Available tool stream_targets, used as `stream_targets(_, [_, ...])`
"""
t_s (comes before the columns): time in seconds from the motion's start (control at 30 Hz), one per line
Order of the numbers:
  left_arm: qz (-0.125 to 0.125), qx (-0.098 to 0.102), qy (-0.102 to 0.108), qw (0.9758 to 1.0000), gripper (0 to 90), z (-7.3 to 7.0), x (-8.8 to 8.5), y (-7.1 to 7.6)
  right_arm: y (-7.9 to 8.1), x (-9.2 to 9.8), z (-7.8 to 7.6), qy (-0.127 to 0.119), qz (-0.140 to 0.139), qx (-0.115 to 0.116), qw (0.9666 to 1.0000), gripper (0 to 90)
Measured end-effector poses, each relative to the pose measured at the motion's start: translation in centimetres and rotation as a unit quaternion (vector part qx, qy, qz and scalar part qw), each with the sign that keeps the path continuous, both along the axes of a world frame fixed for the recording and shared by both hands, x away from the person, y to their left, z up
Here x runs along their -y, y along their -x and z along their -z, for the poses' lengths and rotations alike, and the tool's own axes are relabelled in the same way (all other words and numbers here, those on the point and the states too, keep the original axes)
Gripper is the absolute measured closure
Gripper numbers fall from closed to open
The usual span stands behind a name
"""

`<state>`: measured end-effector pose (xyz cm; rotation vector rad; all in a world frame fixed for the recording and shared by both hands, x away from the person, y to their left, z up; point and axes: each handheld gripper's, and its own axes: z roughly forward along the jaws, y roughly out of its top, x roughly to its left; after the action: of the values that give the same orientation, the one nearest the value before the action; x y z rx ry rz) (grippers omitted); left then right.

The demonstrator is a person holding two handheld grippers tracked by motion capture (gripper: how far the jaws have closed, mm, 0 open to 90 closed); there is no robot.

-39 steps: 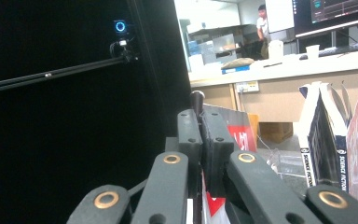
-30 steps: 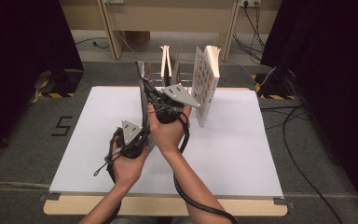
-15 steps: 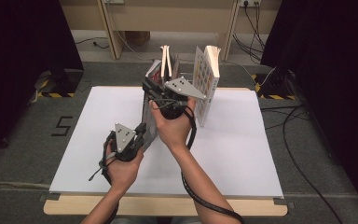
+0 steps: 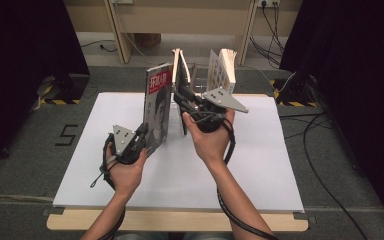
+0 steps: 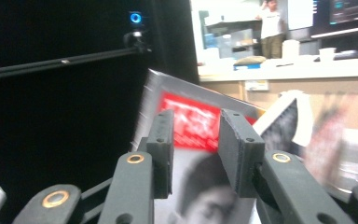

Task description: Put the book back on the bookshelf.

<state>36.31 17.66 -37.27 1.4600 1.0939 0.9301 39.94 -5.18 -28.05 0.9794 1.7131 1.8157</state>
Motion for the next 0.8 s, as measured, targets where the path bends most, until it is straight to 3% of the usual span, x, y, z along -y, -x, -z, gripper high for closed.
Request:
stream_targets(0.23, [-0.01, 0.003, 0.01, 0.9999, 87.2, -0.2, -0.1, -0.5, 0.2, 2.8, 1.9, 0.01, 0.018, -0.018, 0.9996, 66.1])
stream_targets(0.8, [-0.022, 0.015, 0.035, 0.999, 87.1, -1.7, -0.2, -2.5, 1.9, 5.8, 6.7, 0.036, 0.021, -0.054, 0.9977, 64.7])
